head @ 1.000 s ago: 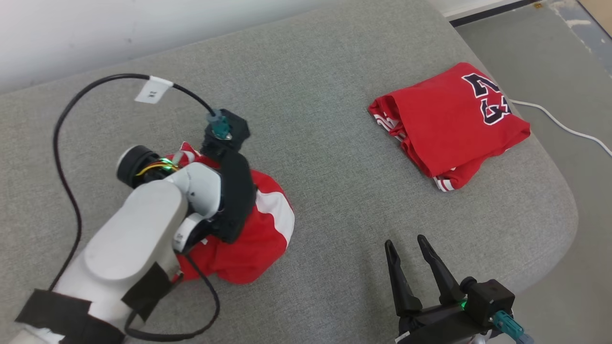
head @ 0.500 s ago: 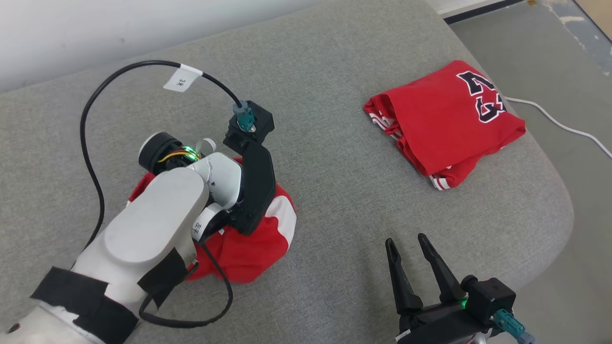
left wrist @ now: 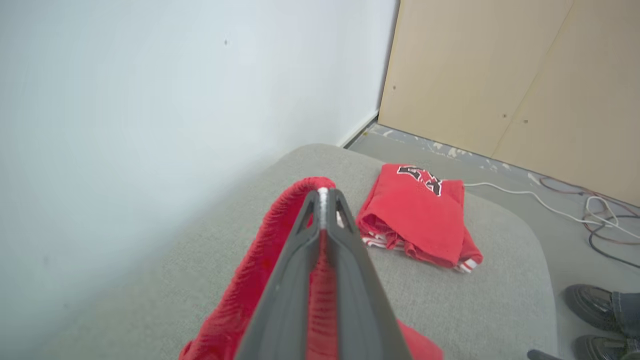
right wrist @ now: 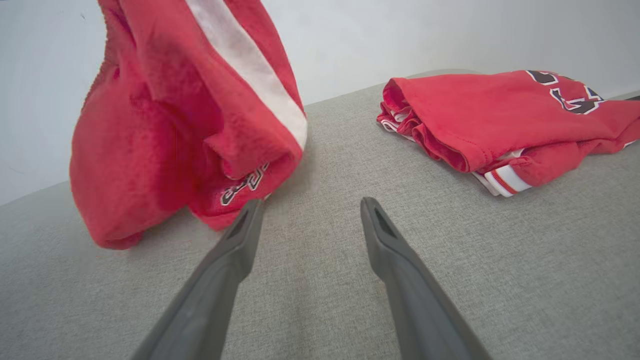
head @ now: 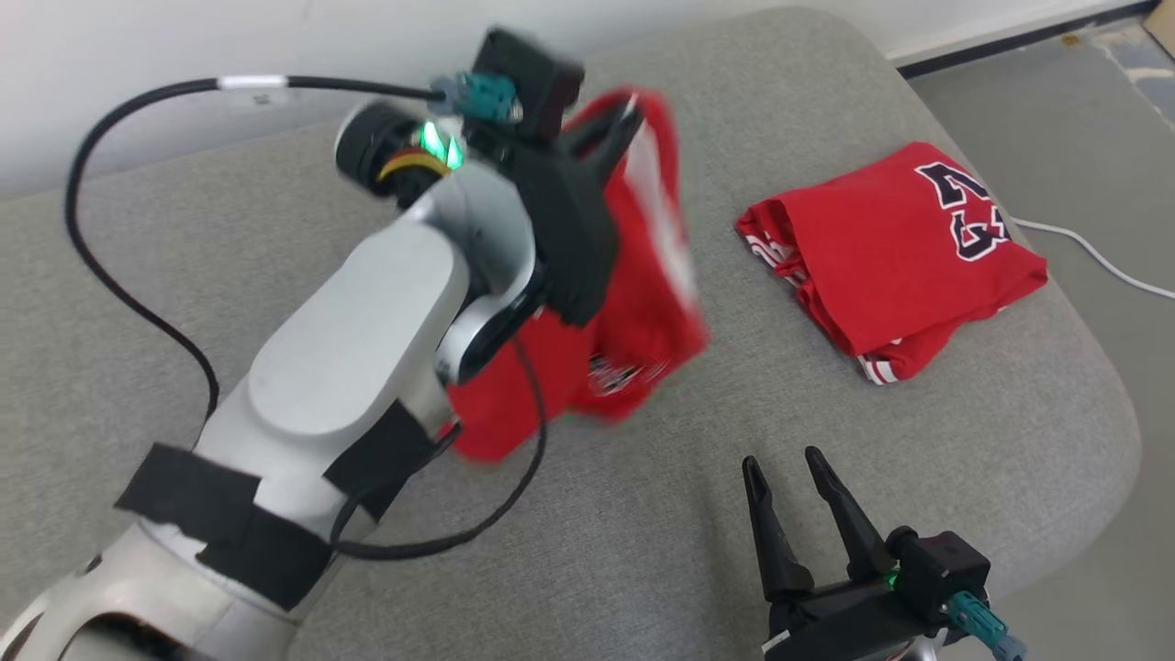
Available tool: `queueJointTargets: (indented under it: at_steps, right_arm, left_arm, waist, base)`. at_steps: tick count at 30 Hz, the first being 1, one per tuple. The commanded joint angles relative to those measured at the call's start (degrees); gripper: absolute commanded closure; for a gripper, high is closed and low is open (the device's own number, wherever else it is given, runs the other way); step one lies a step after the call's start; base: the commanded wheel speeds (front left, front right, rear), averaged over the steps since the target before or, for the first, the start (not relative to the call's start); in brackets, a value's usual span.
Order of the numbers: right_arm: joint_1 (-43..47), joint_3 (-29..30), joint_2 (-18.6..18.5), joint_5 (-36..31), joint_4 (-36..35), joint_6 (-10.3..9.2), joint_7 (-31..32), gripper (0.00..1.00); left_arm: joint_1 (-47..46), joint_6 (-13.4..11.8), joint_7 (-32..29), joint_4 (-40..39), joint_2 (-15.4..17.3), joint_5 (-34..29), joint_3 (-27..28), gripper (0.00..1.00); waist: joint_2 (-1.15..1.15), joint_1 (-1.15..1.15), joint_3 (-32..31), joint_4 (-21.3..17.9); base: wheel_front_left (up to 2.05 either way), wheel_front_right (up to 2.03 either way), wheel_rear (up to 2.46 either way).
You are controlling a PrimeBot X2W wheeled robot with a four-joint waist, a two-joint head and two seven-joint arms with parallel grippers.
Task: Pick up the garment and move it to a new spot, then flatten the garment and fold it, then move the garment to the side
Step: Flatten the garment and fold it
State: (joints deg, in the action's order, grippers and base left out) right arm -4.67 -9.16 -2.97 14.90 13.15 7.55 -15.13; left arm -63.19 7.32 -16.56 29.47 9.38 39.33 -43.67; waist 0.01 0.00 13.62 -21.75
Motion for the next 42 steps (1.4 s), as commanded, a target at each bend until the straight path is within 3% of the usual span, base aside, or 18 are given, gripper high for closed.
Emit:
queueJointTargets:
  at_steps: [1,8,14,17,25,28,34,35,36,37,42]
  right_arm:
    - [0.07,0.34,0.20,-0.54,0.10,-0.15,0.00,0.00]
    - [1.78,1.95,0.21,-1.97,-0.57,-0.15,0.00,0.00]
    - [2.61,2.86,0.20,-2.83,-1.19,-0.15,0.01,0.00]
    - [2.79,2.36,0.19,-3.28,-1.17,-0.15,0.00,0.00]
    - [3.33,2.87,0.15,-4.06,-1.11,-0.15,0.01,0.00]
    - [3.32,3.35,0.11,-4.37,-1.00,-0.15,0.00,0.00]
    - [1.91,2.84,0.11,-4.29,-0.52,-0.15,0.00,0.00]
    - [1.85,2.75,0.11,-4.23,-0.41,-0.15,0.01,0.00]
    - [1.82,2.63,0.11,-4.19,-0.30,-0.15,0.00,0.00]
    - [1.90,2.51,0.11,-4.12,-0.22,-0.15,0.00,0.00]
    - [3.38,3.08,-0.30,-3.82,-0.16,-0.15,0.01,0.00]
  left_arm:
    - [-1.61,-0.55,2.97,-0.40,-1.06,-0.27,1.04,1.00]
    - [0.60,-2.66,8.84,-3.56,-2.01,1.54,4.03,1.00]
    - [8.42,-7.20,12.18,-9.67,1.66,2.69,7.33,1.00]
    - [16.66,-10.35,11.44,-14.85,6.45,3.17,8.30,1.00]
    - [38.27,-18.97,12.31,-26.65,16.02,5.34,11.89,1.00]
    - [43.85,-19.98,12.49,-28.27,17.31,6.18,11.58,1.00]
    - [48.03,-21.37,16.25,-23.84,15.90,5.96,11.68,1.00]
    - [48.14,-21.35,17.37,-23.10,15.64,5.45,11.61,0.67]
    - [48.37,-21.09,17.79,-22.12,15.58,4.97,11.11,0.07]
    - [48.55,-21.16,18.87,-21.36,15.31,4.49,11.05,0.00]
    - [51.09,-20.75,27.63,-18.38,14.02,3.10,12.10,0.00]
  waist:
    - [-0.01,0.00,-0.78,1.03]
    - [-0.01,0.00,-2.24,5.42]
    - [-0.01,0.00,-2.67,10.51]
    - [-0.01,0.00,-3.60,13.54]
    - [-0.01,0.00,-3.18,16.67]
    - [-0.01,0.00,-2.75,17.60]
    - [-0.01,0.00,-3.06,17.85]
    - [-0.01,0.00,-3.22,17.85]
    - [-0.01,0.00,-3.41,17.81]
    - [-0.01,0.00,-3.60,17.76]
    - [-0.01,0.00,-5.68,17.03]
  base:
    - [0.00,0.00,0.00]
    - [0.00,0.00,0.00]
    - [0.00,0.00,0.00]
    - [0.00,0.00,0.00]
    - [0.00,0.00,0.00]
    - [0.00,0.00,0.00]
    - [0.00,0.00,0.00]
    - [0.00,0.00,0.00]
    - [0.00,0.00,0.00]
    - [0.00,0.00,0.00]
    - [0.00,0.00,0.00]
